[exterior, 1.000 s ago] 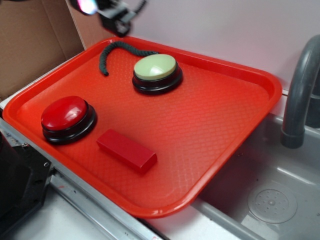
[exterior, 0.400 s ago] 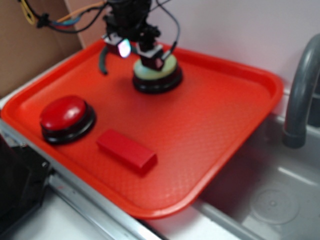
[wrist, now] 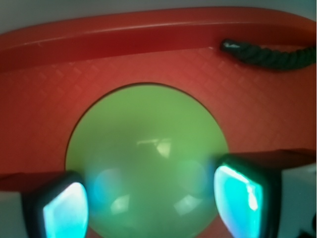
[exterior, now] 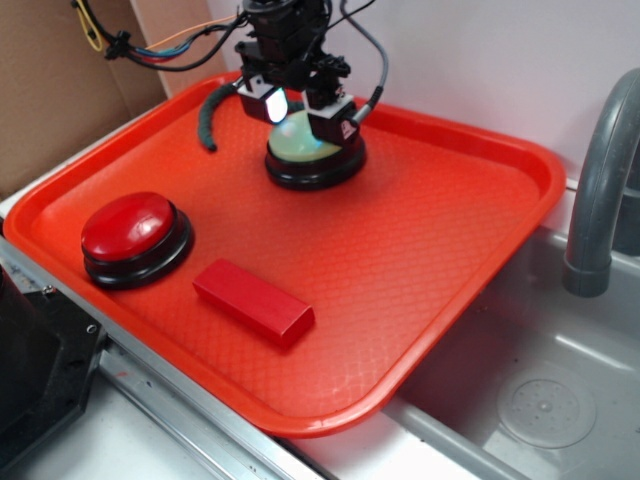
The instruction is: Push the green button.
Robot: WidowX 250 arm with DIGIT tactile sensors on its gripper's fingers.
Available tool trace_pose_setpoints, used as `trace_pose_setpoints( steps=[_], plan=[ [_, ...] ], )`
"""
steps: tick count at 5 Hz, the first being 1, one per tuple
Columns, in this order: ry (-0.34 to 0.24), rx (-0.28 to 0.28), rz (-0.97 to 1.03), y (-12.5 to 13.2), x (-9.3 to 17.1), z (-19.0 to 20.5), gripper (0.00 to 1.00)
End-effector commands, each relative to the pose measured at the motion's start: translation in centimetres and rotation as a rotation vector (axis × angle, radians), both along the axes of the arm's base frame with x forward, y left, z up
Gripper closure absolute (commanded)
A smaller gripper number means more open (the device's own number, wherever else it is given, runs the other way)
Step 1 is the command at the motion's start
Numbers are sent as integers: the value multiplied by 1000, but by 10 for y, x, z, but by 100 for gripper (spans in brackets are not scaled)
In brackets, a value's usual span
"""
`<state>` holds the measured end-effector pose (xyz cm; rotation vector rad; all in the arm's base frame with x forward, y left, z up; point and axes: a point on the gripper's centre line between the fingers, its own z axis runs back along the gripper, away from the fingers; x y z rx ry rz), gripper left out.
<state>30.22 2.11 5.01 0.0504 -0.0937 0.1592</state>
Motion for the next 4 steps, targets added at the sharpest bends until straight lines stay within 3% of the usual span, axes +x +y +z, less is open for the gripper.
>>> trace_pose_setpoints(
  steps=[1,2,3,4],
  plan=[
    [-34,64,-85,8,-15,78,0],
    [-5,62,-93,14,-25,105,0],
    [-24,66,-95,17,-32,117,0],
    [-1,58,-98,15,-36,121,0]
  ],
)
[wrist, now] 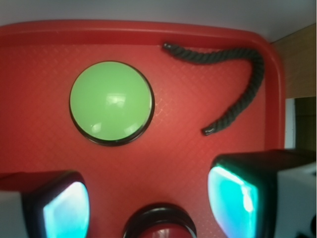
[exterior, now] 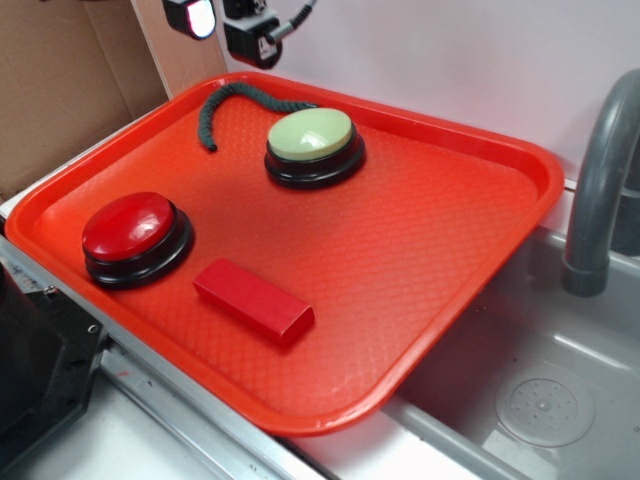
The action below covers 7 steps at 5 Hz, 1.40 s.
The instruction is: Push the green button.
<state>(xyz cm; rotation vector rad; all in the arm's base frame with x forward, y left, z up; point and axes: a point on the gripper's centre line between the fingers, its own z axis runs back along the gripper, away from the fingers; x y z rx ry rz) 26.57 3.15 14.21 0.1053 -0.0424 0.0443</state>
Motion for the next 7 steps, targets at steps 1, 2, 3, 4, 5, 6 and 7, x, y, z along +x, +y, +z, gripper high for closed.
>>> trace_pose_setpoints(
  steps=[1,2,3,4,5,6,7],
  plan=[
    [-66,8,6,3,-3,33,0],
    [-71,-13,-1,3,-7,37,0],
    [-93,-20,-6,2,-11,42,0],
    [-121,-26,-8,0,-15,51,0],
    [-131,-25,-3,-2,-17,56,0],
    [-145,-24,-1,-3,-20,61,0],
    [-146,-19,0,-6,-23,64,0]
  ],
)
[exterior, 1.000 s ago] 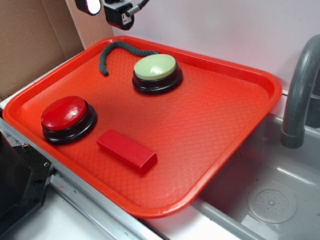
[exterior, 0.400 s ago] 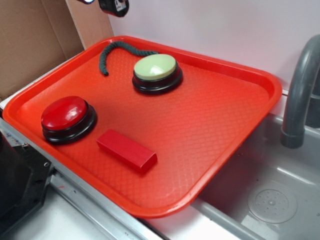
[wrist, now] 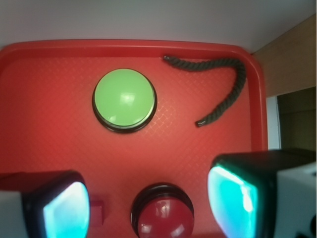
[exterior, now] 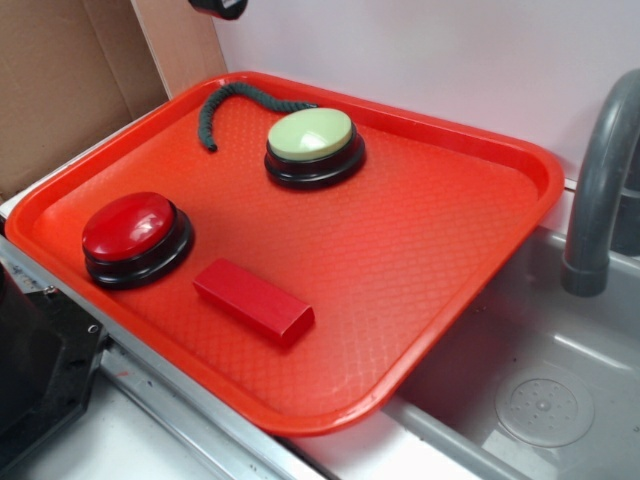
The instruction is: Push the green button.
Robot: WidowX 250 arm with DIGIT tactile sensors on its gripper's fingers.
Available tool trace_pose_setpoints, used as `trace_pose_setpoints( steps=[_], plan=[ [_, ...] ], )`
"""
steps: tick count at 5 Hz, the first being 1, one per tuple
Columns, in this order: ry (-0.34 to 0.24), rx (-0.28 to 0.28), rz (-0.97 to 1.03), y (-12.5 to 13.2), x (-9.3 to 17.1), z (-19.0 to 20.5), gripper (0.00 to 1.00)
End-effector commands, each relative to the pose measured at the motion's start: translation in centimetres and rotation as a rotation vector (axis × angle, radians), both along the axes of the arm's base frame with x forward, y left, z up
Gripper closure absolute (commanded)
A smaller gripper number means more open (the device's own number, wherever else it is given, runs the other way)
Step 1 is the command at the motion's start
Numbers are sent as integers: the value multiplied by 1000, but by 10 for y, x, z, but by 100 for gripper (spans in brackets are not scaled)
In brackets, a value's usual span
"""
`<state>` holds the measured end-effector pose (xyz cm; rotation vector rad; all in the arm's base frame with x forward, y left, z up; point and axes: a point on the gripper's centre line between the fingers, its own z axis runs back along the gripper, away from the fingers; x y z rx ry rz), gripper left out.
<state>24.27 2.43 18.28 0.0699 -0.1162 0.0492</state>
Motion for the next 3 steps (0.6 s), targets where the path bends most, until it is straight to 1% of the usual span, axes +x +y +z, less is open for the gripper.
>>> trace_pose_setpoints(
  steps=[1,3],
  plan=[
    [-72,11,1,0,-4,27,0],
    [-8,53,23,-2,-14,32,0]
  ],
)
